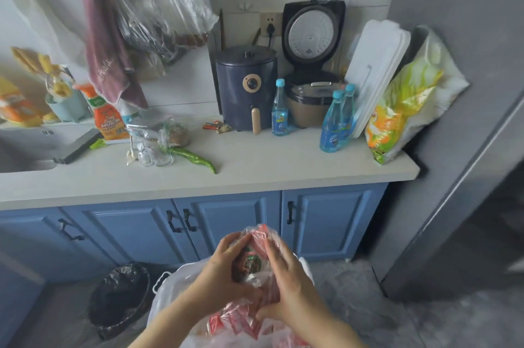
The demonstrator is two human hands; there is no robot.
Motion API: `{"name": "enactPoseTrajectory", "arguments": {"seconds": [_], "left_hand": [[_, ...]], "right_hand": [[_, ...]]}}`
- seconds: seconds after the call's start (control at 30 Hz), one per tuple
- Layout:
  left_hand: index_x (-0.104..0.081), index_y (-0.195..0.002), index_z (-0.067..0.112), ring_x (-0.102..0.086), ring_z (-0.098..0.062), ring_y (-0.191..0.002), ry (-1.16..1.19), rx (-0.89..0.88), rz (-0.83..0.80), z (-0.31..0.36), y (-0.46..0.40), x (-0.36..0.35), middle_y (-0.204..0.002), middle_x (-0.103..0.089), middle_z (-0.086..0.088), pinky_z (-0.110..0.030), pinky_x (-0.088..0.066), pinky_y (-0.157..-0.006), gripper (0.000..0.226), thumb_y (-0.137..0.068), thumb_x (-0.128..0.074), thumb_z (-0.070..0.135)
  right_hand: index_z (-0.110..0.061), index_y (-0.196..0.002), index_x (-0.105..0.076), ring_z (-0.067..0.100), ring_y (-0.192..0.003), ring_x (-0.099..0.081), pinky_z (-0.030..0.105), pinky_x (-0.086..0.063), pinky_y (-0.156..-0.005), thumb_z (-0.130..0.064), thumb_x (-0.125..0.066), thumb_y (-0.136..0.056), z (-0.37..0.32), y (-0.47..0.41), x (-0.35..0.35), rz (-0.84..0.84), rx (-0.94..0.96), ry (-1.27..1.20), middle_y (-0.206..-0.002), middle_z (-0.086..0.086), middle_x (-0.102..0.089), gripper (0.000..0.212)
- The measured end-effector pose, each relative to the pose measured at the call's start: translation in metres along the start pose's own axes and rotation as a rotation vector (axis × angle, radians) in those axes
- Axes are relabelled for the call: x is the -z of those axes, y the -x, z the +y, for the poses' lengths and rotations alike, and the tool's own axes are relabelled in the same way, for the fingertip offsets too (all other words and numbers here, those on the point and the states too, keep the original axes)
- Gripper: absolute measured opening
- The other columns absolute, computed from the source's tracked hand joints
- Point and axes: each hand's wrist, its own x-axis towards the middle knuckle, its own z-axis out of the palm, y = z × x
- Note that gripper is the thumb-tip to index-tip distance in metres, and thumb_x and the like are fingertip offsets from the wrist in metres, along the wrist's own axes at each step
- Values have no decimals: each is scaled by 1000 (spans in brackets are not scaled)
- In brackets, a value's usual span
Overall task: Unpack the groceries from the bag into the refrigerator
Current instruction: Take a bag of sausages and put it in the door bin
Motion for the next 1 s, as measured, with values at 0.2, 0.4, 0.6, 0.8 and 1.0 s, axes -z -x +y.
{"name": "enactPoseTrajectory", "arguments": {"seconds": [0.2,0.4,0.6,0.8,1.0], "left_hand": [[-27,-148,19,-36,7,-123,-17,-225,-52,125,-32,-16,-143,-21,13,5,-26,-93,103,-65,-84,41],[-26,-147,26,-30,-2,-134,-55,-492,-168,266,-68,-79,-149,-15,9,-4,-27,-102,122,-46,-68,83],[-23,-149,19,-25,-5,-139,8,-664,-332,417,-97,-181,-150,-11,7,-4,-24,-104,130,-44,-73,78],[-24,-149,16,-19,-5,-138,26,-828,-465,540,-118,-271,-150,-9,4,5,-18,-97,135,-40,-70,82],[-25,-149,19,-19,-2,-136,-4,-949,-554,630,-154,-344,-148,-13,6,5,-18,-97,134,-40,-69,83]], "right_hand": [[-49,-141,26,1,-144,-5,15,-28,-109,-27,-79,-76,3,51,123,141,-77,73,-151,-22,30,125],[-39,-149,-1,-4,-142,1,10,-16,-110,-39,-81,-70,32,130,263,299,-169,52,-155,-16,18,112],[-31,-153,-9,1,-144,-4,23,-23,-116,-32,-82,-72,72,243,398,472,-284,189,-159,-10,9,108],[-31,-153,-6,2,-144,-4,22,-20,-114,-42,-81,-71,109,336,493,592,-404,332,-159,-10,12,112],[-34,-153,-4,2,-143,-6,24,-21,-115,-43,-80,-70,147,395,565,676,-522,385,-158,-15,13,113]]}}
